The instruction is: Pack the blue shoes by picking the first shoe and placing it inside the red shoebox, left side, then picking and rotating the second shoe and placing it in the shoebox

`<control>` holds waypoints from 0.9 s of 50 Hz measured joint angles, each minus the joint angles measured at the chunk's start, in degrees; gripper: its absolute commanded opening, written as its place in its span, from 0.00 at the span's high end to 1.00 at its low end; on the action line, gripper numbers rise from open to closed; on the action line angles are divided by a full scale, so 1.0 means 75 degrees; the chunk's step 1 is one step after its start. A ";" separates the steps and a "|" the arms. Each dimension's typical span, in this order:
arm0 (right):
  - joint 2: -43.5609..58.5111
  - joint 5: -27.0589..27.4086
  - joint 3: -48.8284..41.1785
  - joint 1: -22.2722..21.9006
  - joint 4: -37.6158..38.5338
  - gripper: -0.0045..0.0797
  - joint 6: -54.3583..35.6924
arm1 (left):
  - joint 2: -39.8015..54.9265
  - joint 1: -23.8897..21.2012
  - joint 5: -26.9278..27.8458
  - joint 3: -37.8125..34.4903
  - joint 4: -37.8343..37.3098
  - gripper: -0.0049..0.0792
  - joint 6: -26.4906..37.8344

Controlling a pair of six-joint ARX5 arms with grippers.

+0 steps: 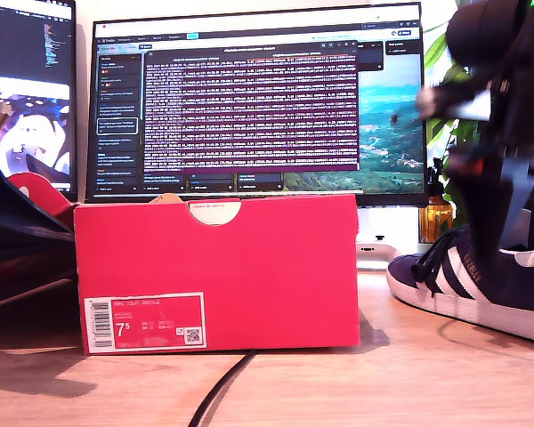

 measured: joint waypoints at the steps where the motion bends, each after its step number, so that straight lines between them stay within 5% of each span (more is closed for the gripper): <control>1: 0.0061 0.0000 0.0000 0.0000 0.0000 0.29 -0.0012 | 0.0000 0.0000 0.0000 0.0000 0.0000 0.96 0.0000; 5: 0.0254 0.0000 0.0000 0.0000 -0.0006 0.43 -0.0026 | 0.0000 0.0000 0.0000 0.0000 0.0000 0.97 0.0000; 12: 0.0382 0.0000 0.0000 0.0000 -0.0003 0.99 -0.0041 | 0.0000 0.0000 0.0000 0.0000 -0.0003 0.97 0.0000; 27: 0.0382 -0.0058 0.0000 0.0000 0.0466 0.96 0.0303 | 0.0000 0.0000 0.0000 0.0000 -0.0003 0.97 0.0000; 45: 0.0417 -0.0294 0.0603 0.0000 -0.0510 0.96 0.1052 | 0.0000 0.0000 0.0000 0.0000 -0.0006 0.97 0.0003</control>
